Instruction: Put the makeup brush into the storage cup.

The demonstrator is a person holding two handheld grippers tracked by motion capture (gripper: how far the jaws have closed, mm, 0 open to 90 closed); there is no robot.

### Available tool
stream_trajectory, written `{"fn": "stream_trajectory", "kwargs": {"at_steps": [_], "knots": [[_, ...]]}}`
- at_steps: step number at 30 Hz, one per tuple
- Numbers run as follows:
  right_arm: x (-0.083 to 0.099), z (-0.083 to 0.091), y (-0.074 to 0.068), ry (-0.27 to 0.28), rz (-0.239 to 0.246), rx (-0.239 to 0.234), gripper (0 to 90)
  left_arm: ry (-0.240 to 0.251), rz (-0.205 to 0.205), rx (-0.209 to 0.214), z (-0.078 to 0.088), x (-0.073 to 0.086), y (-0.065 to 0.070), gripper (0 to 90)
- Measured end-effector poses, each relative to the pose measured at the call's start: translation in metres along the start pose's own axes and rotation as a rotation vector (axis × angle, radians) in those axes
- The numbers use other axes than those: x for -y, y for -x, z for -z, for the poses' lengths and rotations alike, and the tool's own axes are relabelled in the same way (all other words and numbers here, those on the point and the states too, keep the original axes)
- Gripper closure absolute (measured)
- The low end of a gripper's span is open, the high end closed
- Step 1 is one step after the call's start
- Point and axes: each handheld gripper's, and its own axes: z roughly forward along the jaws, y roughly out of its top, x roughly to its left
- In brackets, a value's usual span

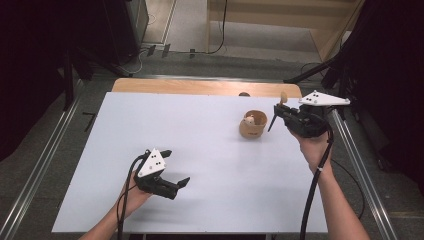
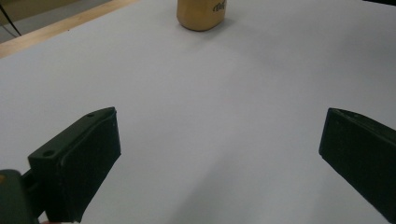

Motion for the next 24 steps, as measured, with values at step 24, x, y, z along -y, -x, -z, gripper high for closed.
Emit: {"fn": "stream_trajectory", "kwargs": {"at_steps": [24], "knots": [[-0.029,-0.01,0.013,0.031,0.002,0.038,84.3,-0.001,0.011,0.003,0.0,0.001,-0.001,0.0]]}}
